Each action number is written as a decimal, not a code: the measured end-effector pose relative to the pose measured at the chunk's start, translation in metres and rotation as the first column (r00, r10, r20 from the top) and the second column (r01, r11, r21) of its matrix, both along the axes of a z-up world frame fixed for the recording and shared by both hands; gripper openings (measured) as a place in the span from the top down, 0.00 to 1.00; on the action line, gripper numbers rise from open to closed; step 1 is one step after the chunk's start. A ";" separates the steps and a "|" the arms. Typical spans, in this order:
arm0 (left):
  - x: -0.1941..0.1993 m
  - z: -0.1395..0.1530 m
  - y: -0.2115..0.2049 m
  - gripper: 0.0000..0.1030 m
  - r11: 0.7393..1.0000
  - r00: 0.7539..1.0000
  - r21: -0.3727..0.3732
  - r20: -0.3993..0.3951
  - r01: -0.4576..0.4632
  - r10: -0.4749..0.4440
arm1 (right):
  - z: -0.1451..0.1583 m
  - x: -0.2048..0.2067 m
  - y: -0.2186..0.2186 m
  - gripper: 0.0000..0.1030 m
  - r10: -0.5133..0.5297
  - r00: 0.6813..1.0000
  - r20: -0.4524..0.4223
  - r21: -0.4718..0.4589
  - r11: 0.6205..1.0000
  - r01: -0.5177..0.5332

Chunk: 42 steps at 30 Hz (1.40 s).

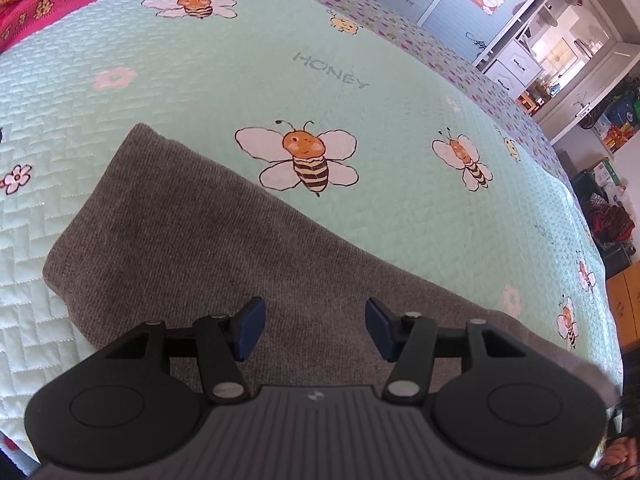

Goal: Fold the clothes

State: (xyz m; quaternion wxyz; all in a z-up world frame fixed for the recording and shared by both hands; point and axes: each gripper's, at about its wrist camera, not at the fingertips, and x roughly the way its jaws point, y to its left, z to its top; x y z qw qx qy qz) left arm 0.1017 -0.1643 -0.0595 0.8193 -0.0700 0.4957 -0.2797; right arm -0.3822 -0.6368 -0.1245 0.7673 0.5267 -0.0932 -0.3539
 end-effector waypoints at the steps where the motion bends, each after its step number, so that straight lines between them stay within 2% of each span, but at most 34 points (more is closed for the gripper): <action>1: 0.000 0.001 -0.001 0.44 1.000 1.000 0.003 0.004 0.002 -0.002 | 0.024 0.008 0.011 0.92 0.028 0.995 -0.093 -0.139 0.989 -0.041; 2: -0.001 0.002 -0.002 0.44 1.000 1.000 0.004 0.006 0.001 -0.001 | 0.042 0.019 0.026 0.92 0.044 0.980 -0.192 -0.259 0.961 -0.094; 3: -0.002 0.002 -0.003 0.44 1.000 1.000 0.003 0.006 -0.001 0.001 | 0.053 0.030 0.041 0.90 0.038 0.952 -0.305 -0.348 0.926 -0.149; 4: -0.002 0.002 -0.005 0.44 1.000 1.000 0.002 0.005 -0.003 0.003 | 0.054 0.042 0.053 0.88 0.016 0.906 -0.423 -0.396 0.896 -0.201; 5: -0.004 0.002 -0.007 0.44 1.000 1.000 0.004 0.004 -0.001 0.001 | 0.045 0.051 0.059 0.76 -0.007 0.855 -0.519 -0.399 0.887 -0.235; 6: -0.007 0.002 -0.009 0.44 1.000 1.000 0.006 0.002 0.003 -0.003 | 0.032 0.055 0.060 0.68 -0.022 0.815 -0.579 -0.364 0.902 -0.234; 7: -0.009 0.001 -0.010 0.44 1.000 1.000 0.009 0.001 0.006 -0.006 | 0.017 0.053 0.058 0.67 -0.034 0.796 -0.604 -0.314 0.928 -0.199; 8: -0.012 0.001 -0.012 0.44 1.000 1.000 0.012 0.002 0.012 -0.012 | 0.004 0.045 0.057 0.66 -0.038 0.805 -0.593 -0.267 0.952 -0.152; 10: -0.017 0.000 -0.014 0.44 0.999 1.000 0.024 0.001 0.024 -0.024 | -0.012 0.025 0.061 0.66 -0.036 0.866 -0.499 -0.205 0.976 -0.078; 11: -0.018 -0.001 -0.015 0.44 0.999 1.000 0.031 0.000 0.025 -0.025 | -0.014 0.017 0.062 0.65 -0.054 0.885 -0.462 -0.178 0.983 -0.033; 13: -0.019 -0.003 -0.015 0.44 0.999 1.000 0.035 -0.004 0.016 -0.016 | -0.020 0.000 0.063 0.56 -0.090 0.923 -0.374 -0.109 0.993 0.053; 14: -0.020 -0.004 -0.015 0.44 0.999 1.000 0.036 -0.006 0.011 -0.011 | -0.026 -0.011 0.059 0.46 -0.095 0.951 -0.293 -0.046 0.995 0.086; 15: -0.021 -0.004 -0.015 0.44 0.999 1.000 0.036 -0.009 0.009 -0.008 | -0.033 -0.019 0.054 0.45 -0.084 0.975 -0.204 0.024 0.996 0.091; 17: -0.023 -0.005 -0.016 0.44 0.999 1.000 0.037 -0.013 0.007 -0.007 | -0.045 -0.021 0.045 0.45 -0.048 0.996 -0.081 0.114 0.992 0.057; 21: -0.028 -0.004 -0.018 0.44 0.999 1.000 0.043 -0.012 0.009 -0.008 | -0.050 -0.003 0.025 0.45 0.000 1.000 0.009 0.185 0.983 -0.002; 23: -0.030 -0.002 -0.018 0.44 0.999 1.000 0.045 -0.008 0.008 -0.008 | -0.051 0.010 0.012 0.49 0.001 1.000 0.010 0.214 0.977 -0.003; 26: -0.031 0.002 -0.016 0.44 0.999 1.000 0.045 0.001 0.004 -0.004 | -0.051 0.016 -0.013 0.88 -0.004 0.999 0.044 0.240 0.971 -0.007; 28: -0.030 0.006 -0.013 0.44 0.999 1.000 0.041 0.009 -0.005 0.004 | -0.035 0.012 -0.021 0.89 0.000 1.000 0.018 0.185 0.983 -0.004; 31: -0.027 0.005 -0.006 0.44 0.999 1.000 0.033 0.010 -0.026 0.025 | -0.015 0.008 -0.009 0.89 -0.015 0.999 -0.037 0.053 0.998 0.017; 32: -0.026 0.003 -0.004 0.44 0.999 1.000 0.034 0.005 -0.031 0.030 | -0.018 0.007 -0.008 0.89 -0.016 0.998 -0.060 0.052 0.998 0.020; 34: -0.024 0.000 -0.001 0.44 0.999 0.999 0.037 -0.003 -0.039 0.039 | -0.043 0.005 -0.018 0.89 0.011 0.995 -0.104 0.155 0.988 0.005; 35: -0.023 -0.001 0.002 0.44 0.999 0.999 0.032 -0.004 -0.042 0.042 | -0.051 0.000 -0.018 0.90 0.014 0.996 -0.086 0.178 0.984 0.001; 37: -0.021 -0.001 0.009 0.44 0.999 0.999 0.017 -0.006 -0.046 0.046 | -0.051 -0.006 -0.013 0.87 0.019 0.999 -0.041 0.160 0.987 -0.012; 41: -0.011 -0.002 0.030 0.44 0.995 0.995 -0.021 -0.008 -0.095 0.095 | -0.046 0.000 -0.009 0.76 0.043 0.997 -0.065 0.135 0.990 -0.034; 42: -0.009 -0.001 0.037 0.44 0.994 0.994 -0.036 -0.007 -0.107 0.106 | -0.044 0.001 -0.008 0.69 0.048 0.996 -0.071 0.129 0.991 -0.039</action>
